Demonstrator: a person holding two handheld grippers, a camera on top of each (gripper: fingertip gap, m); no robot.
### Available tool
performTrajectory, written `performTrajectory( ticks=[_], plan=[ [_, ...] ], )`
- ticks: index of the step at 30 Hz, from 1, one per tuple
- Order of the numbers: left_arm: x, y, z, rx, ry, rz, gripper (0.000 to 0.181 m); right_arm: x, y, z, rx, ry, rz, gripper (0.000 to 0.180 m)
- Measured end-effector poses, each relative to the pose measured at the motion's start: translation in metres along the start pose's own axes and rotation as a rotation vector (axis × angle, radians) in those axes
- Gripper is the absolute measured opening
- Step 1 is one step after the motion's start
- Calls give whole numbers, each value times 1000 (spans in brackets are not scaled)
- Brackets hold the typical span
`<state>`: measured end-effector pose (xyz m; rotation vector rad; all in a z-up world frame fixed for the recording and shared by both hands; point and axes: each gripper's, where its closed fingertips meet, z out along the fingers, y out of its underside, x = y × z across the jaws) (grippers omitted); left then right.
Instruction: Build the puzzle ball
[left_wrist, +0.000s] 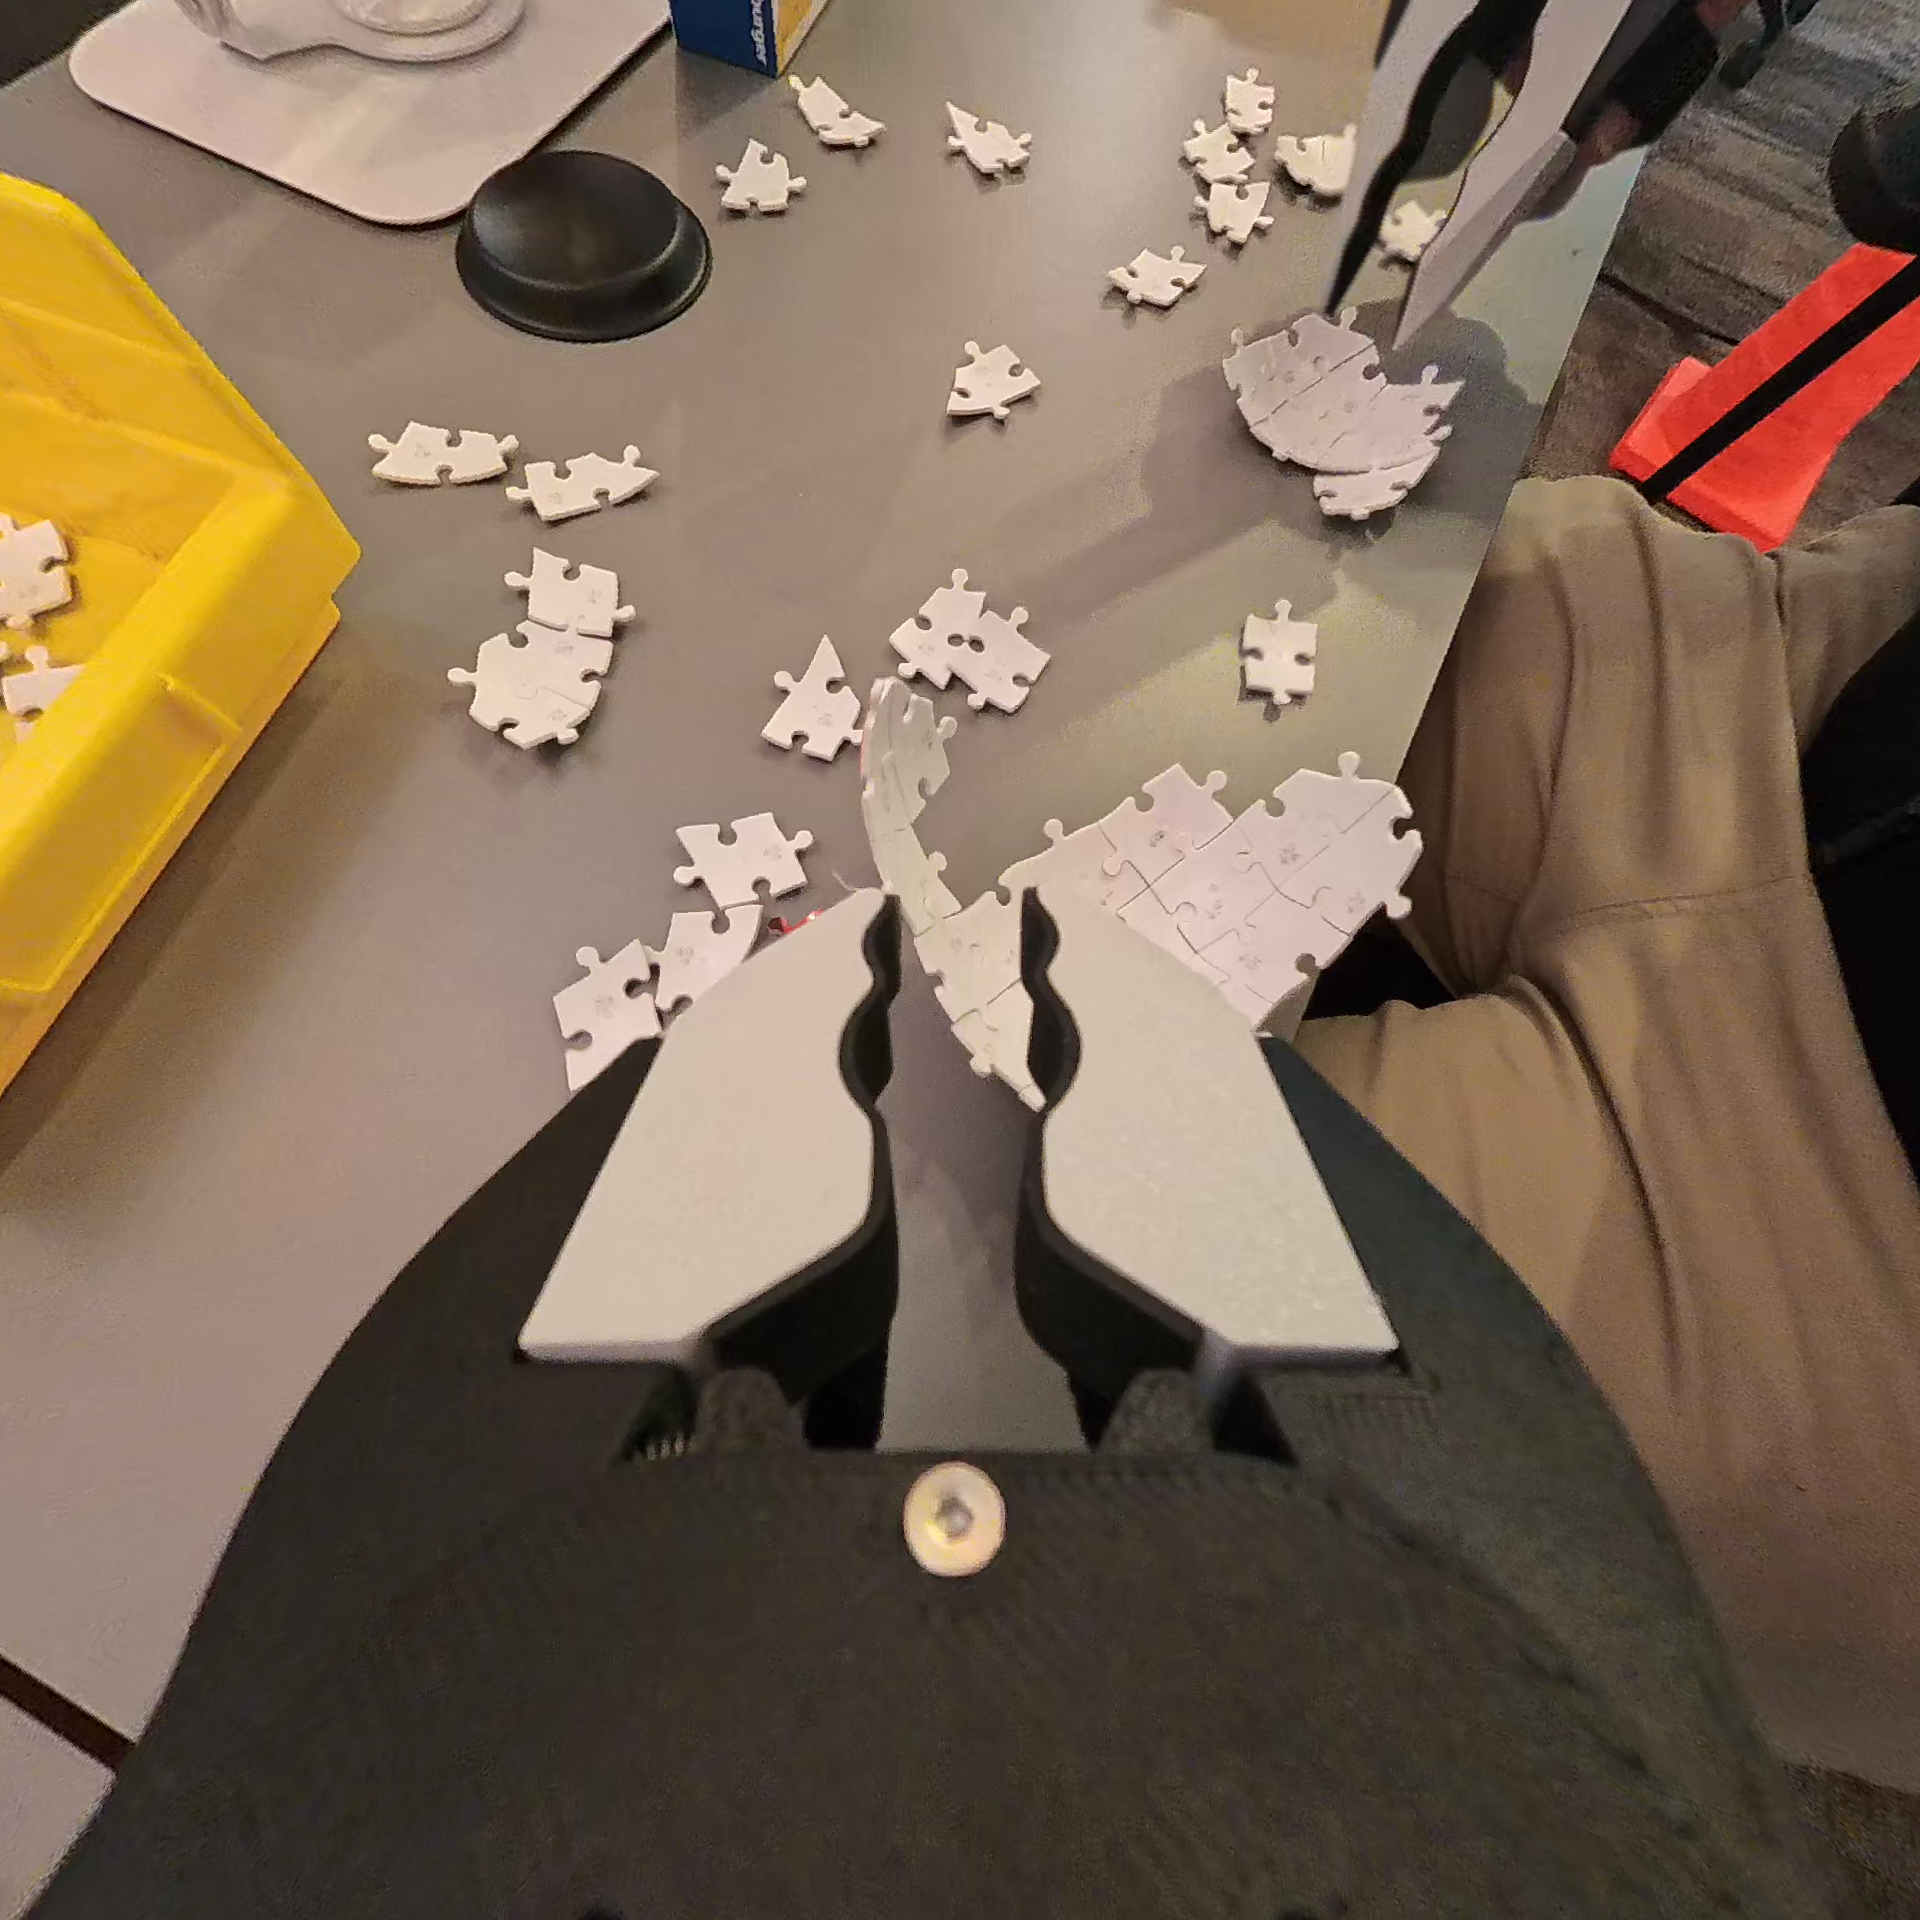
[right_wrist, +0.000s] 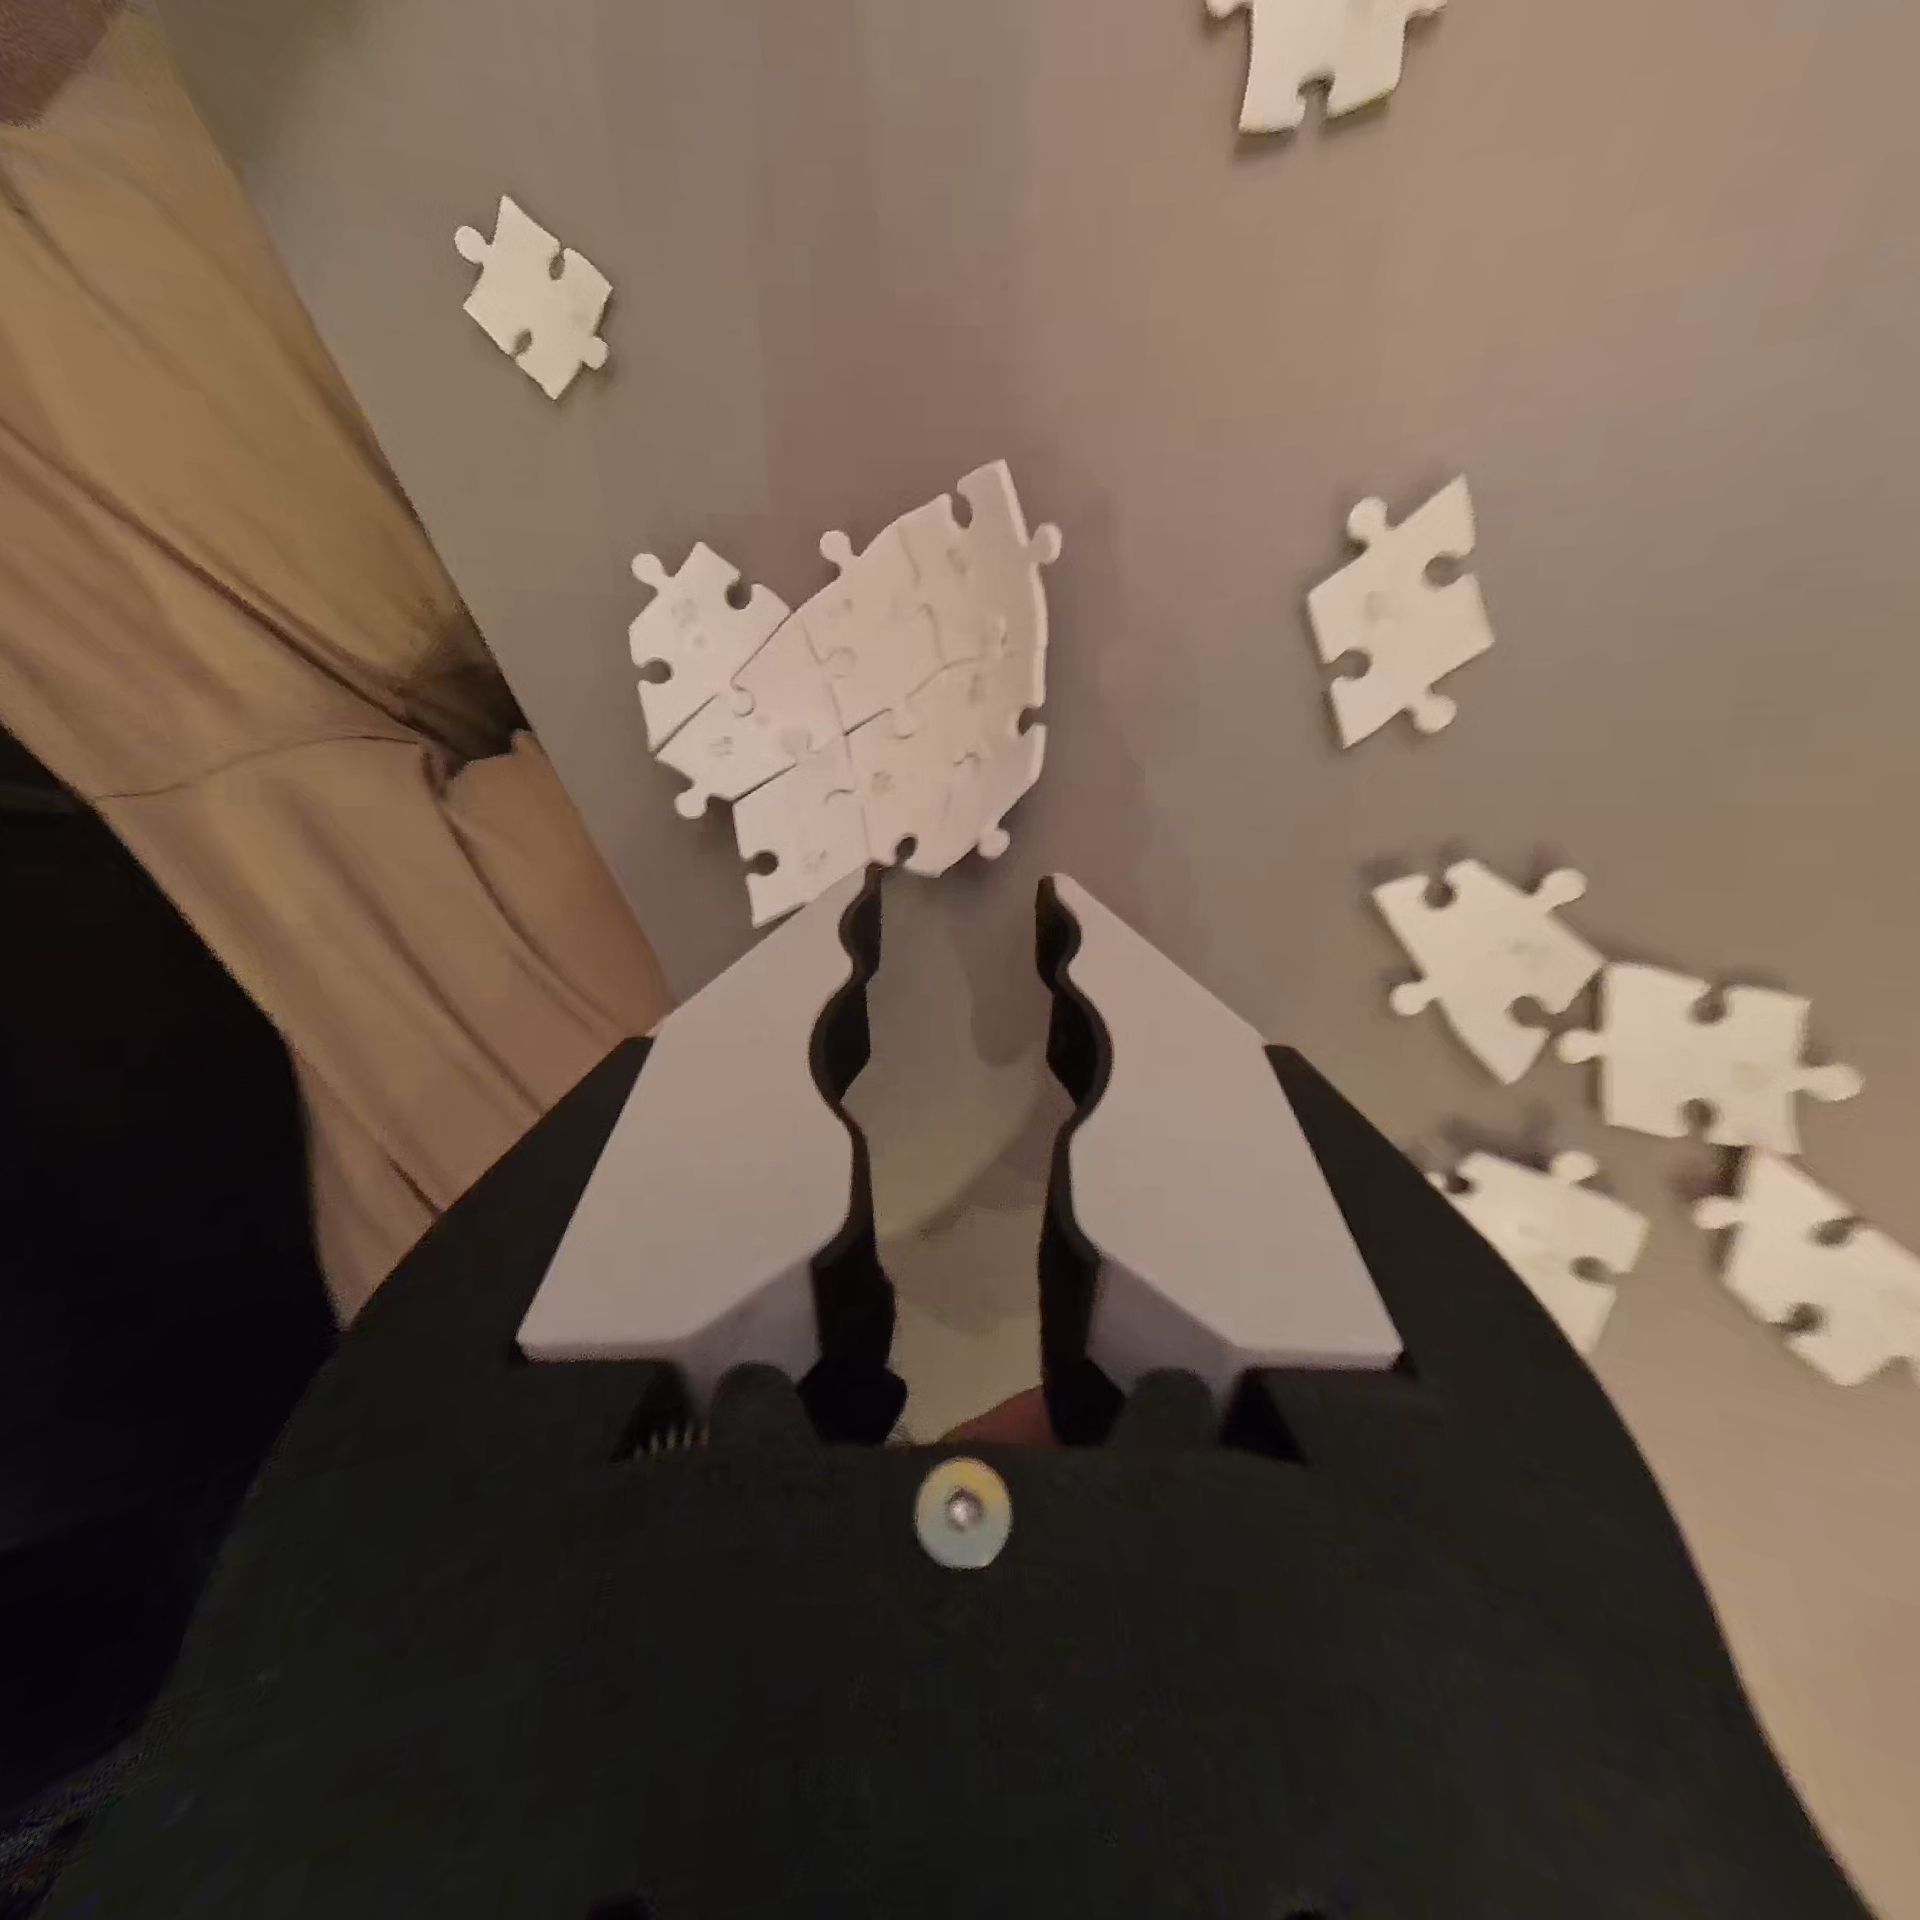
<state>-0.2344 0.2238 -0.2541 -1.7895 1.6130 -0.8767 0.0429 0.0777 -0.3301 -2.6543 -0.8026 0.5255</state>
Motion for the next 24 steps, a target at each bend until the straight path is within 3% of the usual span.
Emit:
performTrajectory(
  ticks=[12,20,24],
  plan=[
    [1,6,7,-4,19,-19,22,-15,-18,14,197,-259,293,2],
    [0,12,8,-6,20,-28,22,-16,-34,23,226,-308,307,1],
    [-1,14,7,-4,18,-33,22,-19,-41,28,221,-321,307,20]
  ],
)
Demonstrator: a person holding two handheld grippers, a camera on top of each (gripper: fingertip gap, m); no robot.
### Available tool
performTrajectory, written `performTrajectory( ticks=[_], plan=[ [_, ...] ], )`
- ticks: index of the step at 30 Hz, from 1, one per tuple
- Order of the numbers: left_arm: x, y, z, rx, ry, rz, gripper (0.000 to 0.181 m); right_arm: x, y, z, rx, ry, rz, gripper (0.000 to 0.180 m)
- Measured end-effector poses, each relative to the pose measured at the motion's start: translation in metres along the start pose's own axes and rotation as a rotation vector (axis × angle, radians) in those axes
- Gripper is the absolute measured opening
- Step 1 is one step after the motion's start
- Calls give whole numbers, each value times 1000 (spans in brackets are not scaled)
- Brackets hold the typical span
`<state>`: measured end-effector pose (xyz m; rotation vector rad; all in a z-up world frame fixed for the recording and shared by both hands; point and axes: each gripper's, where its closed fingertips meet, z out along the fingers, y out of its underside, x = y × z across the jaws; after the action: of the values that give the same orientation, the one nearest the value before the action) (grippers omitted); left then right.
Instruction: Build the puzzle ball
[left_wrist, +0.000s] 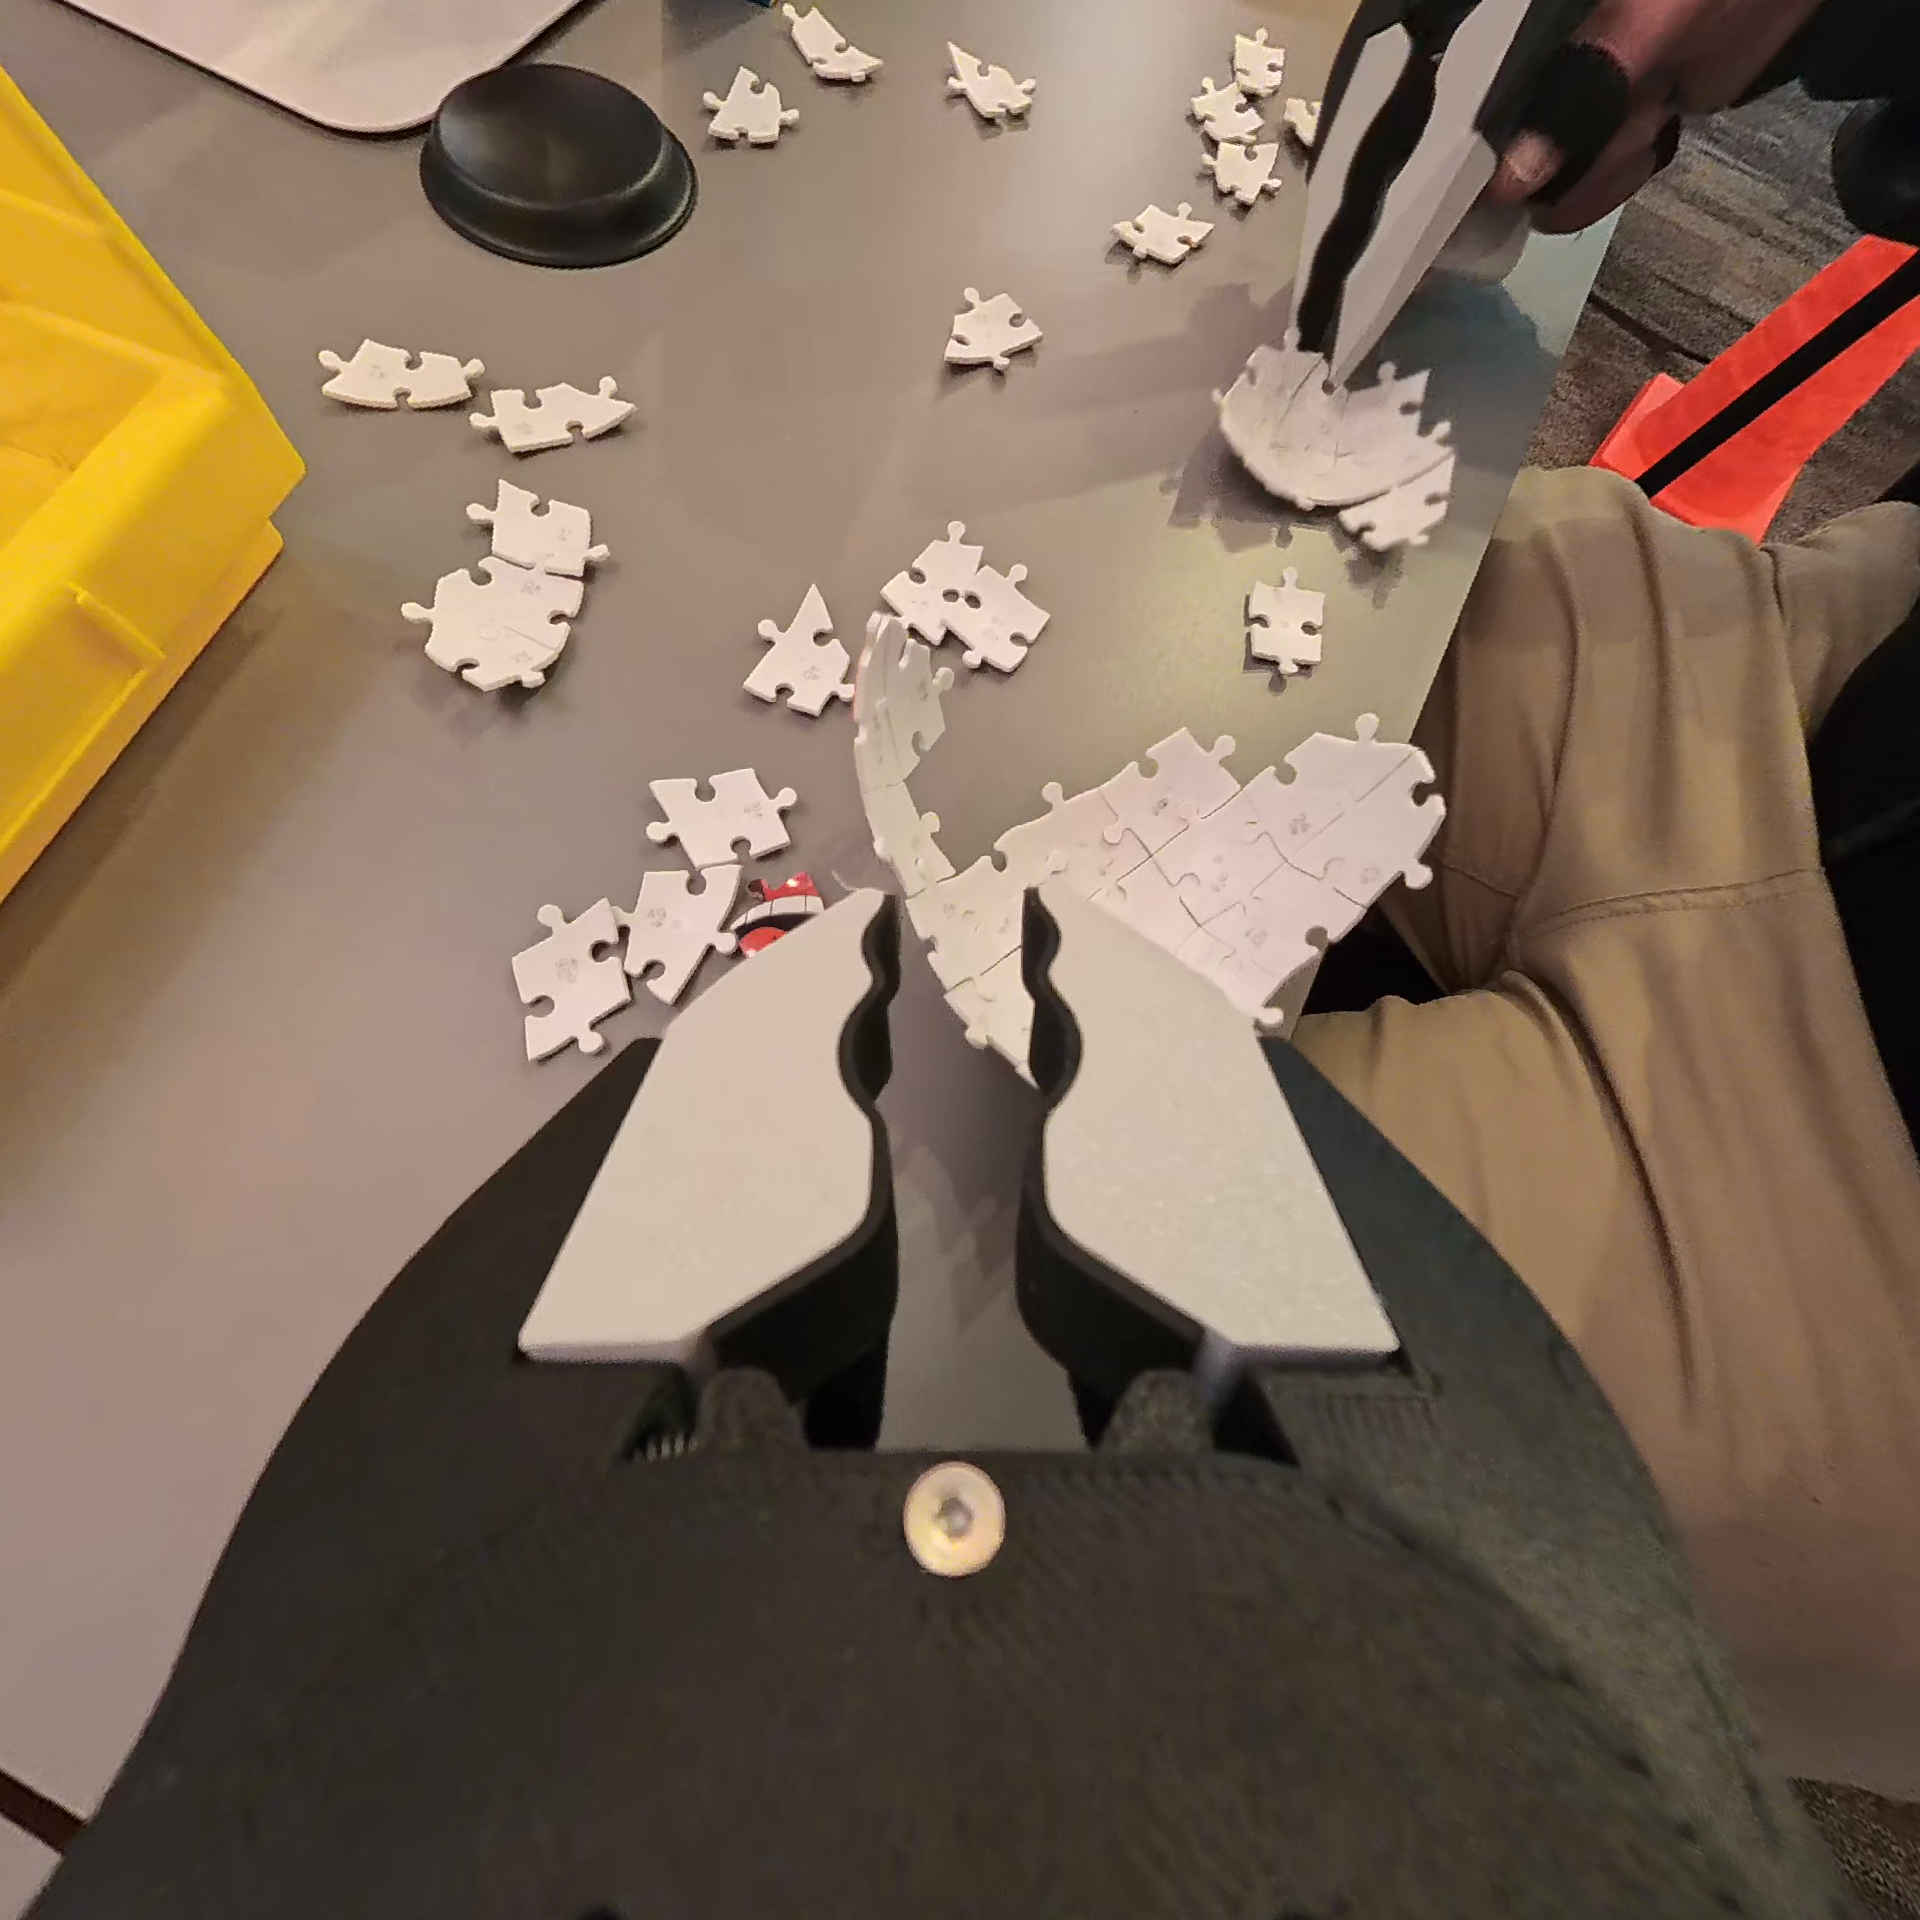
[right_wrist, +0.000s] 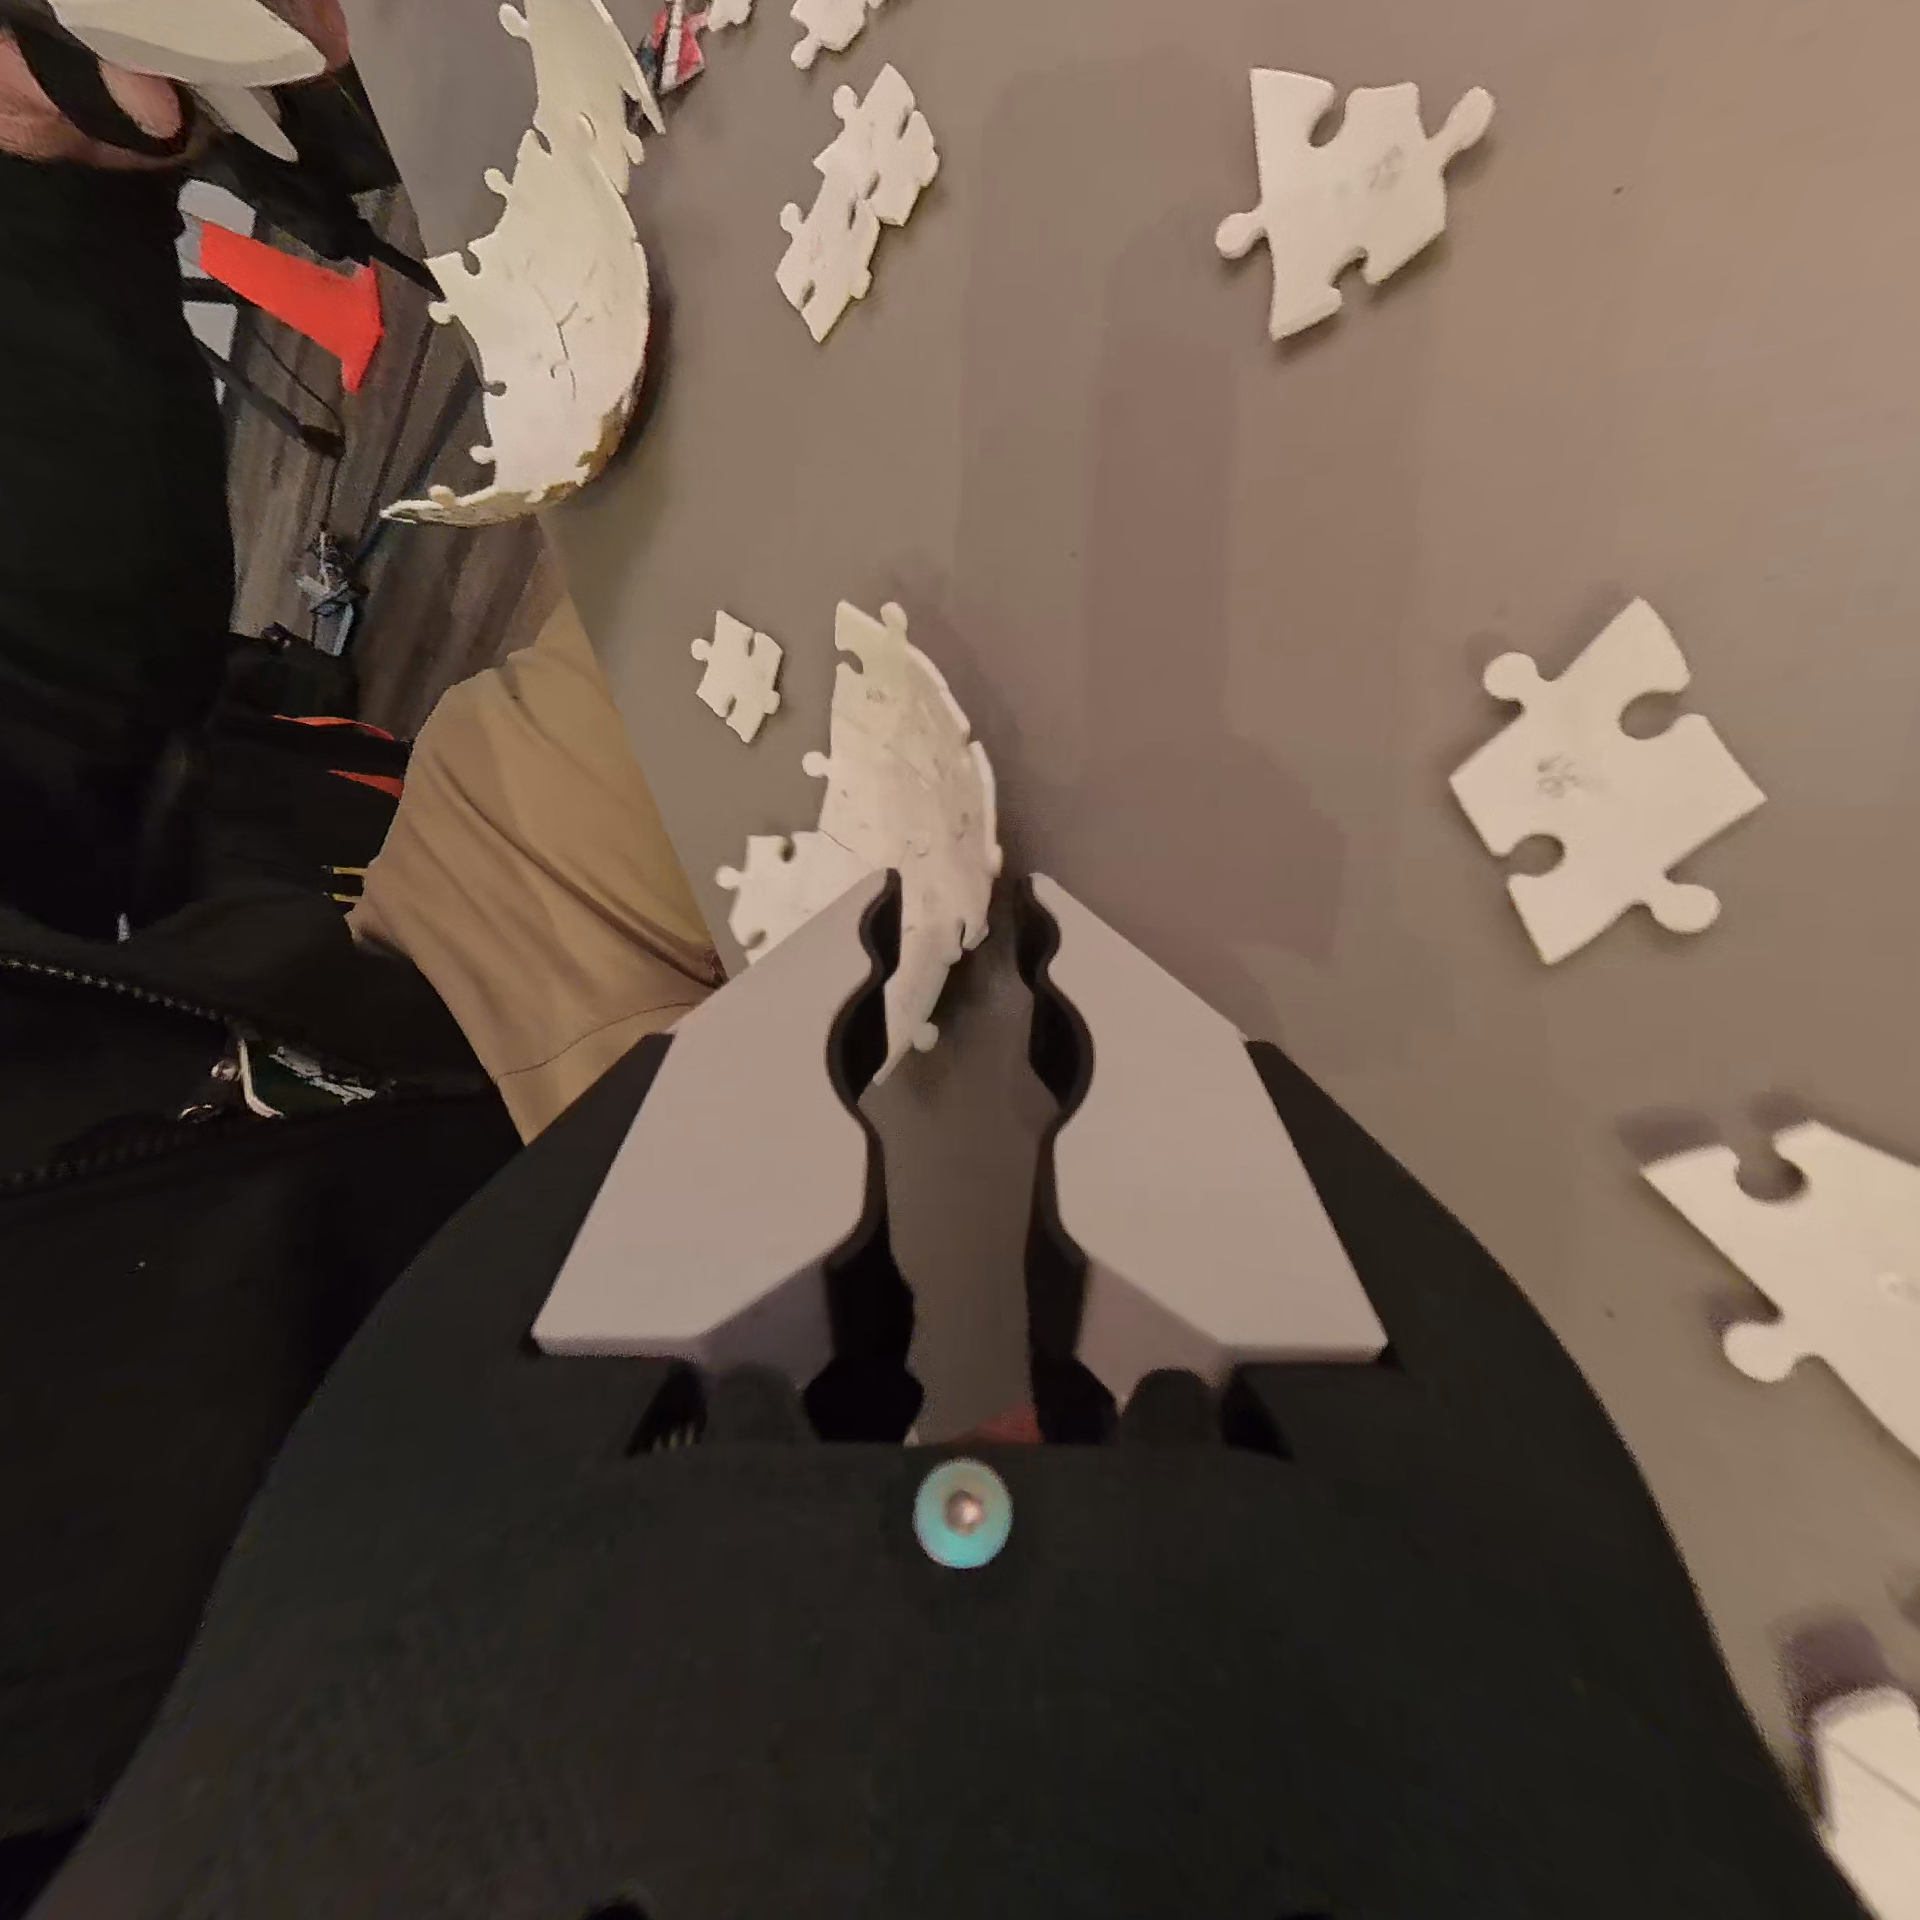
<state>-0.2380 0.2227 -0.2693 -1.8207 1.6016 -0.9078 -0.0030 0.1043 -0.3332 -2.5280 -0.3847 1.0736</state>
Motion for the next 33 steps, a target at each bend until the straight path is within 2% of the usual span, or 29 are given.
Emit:
performTrajectory(
  ticks=[3,5,8,17,27,33],
  plan=[
    [0,0,-1,6,2,-1,22,-3,-4,4,3,1,-3,20],
    [1,0,0,5,4,-1,22,-1,-4,8,-4,18,-14,7],
    [1,1,1,4,8,-1,22,-4,-5,12,-2,-4,-8,2],
    [-3,5,5,-5,12,-15,23,-15,-25,12,-38,-14,-112,0],
    [-10,3,5,-2,12,-20,24,-40,-66,3,-162,-11,-288,0],
    [-10,6,13,-24,51,-46,30,-63,-94,18,-273,-14,-402,0]
  ],
)
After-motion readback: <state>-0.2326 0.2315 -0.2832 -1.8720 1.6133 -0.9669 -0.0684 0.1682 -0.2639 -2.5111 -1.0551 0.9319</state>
